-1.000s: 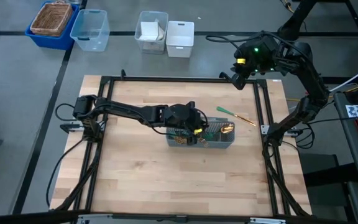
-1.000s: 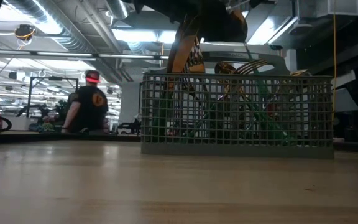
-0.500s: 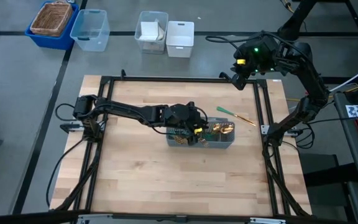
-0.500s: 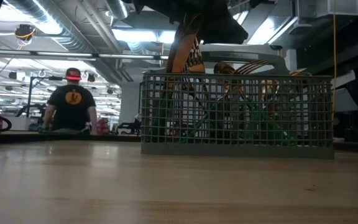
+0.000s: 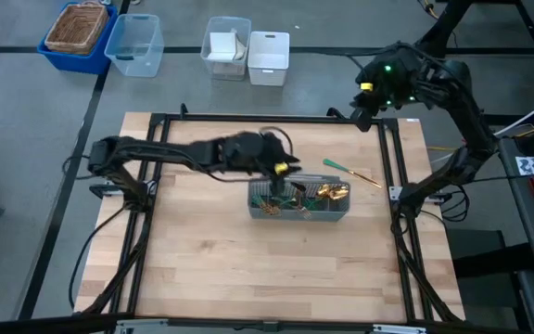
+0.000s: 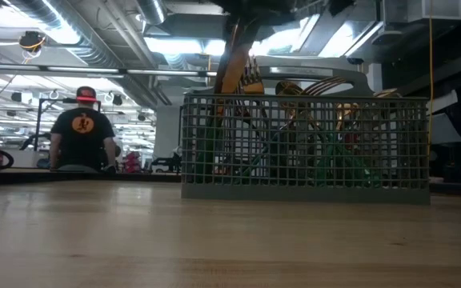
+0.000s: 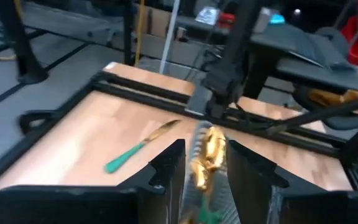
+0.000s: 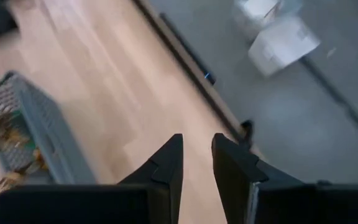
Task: Sort silverware
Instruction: Put the green knife into the gray utensil holder
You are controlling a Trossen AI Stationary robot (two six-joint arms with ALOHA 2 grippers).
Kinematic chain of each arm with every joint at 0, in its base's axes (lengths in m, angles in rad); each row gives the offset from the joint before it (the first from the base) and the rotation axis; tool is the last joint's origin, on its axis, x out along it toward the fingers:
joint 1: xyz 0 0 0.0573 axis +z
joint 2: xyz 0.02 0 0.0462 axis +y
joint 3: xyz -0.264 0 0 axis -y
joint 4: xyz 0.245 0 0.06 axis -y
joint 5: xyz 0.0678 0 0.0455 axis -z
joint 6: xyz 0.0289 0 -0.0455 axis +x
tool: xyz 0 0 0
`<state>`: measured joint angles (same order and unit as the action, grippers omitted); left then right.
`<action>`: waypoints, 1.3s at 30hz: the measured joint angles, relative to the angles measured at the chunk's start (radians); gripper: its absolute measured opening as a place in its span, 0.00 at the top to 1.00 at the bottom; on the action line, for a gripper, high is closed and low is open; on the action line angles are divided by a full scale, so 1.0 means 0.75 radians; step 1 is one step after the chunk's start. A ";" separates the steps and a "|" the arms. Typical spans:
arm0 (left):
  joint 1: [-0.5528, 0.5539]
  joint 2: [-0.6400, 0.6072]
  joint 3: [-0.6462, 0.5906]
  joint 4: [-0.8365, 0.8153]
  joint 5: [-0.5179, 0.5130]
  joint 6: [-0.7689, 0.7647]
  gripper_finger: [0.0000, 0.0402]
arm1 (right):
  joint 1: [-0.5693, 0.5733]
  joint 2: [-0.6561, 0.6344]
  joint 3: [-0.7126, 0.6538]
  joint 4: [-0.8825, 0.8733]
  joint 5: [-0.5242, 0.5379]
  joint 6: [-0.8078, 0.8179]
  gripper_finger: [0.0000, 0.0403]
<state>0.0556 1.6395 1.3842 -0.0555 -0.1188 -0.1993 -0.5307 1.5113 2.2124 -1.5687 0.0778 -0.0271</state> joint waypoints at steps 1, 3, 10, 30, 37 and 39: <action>0.016 -0.031 0.000 -0.034 0.000 0.000 0.73 | -0.019 -0.016 -0.054 0.000 -0.033 0.000 0.78; 0.046 -0.105 0.000 -0.133 0.000 0.027 0.73 | -0.044 -0.057 -0.179 -0.001 -0.066 0.001 0.78; 0.149 -0.306 0.000 -0.452 0.001 0.161 0.73 | -0.128 -0.221 -0.735 0.165 -0.125 0.054 0.78; 0.401 -0.342 -0.001 -0.652 0.005 0.277 0.73 | -0.290 -0.285 -1.788 0.743 -0.294 -0.074 0.78; 0.459 -0.341 -0.001 -0.649 0.005 0.276 0.73 | -0.288 -0.284 -1.969 0.999 -0.292 -0.079 0.78; 0.472 -0.341 -0.001 -0.649 0.005 0.269 0.73 | -0.288 -0.284 -2.006 1.070 -0.285 -0.078 0.78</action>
<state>0.4099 1.3834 1.3838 -0.5423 -0.1150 0.0027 -0.7467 1.2980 0.7082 -0.7662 -0.1363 -0.0858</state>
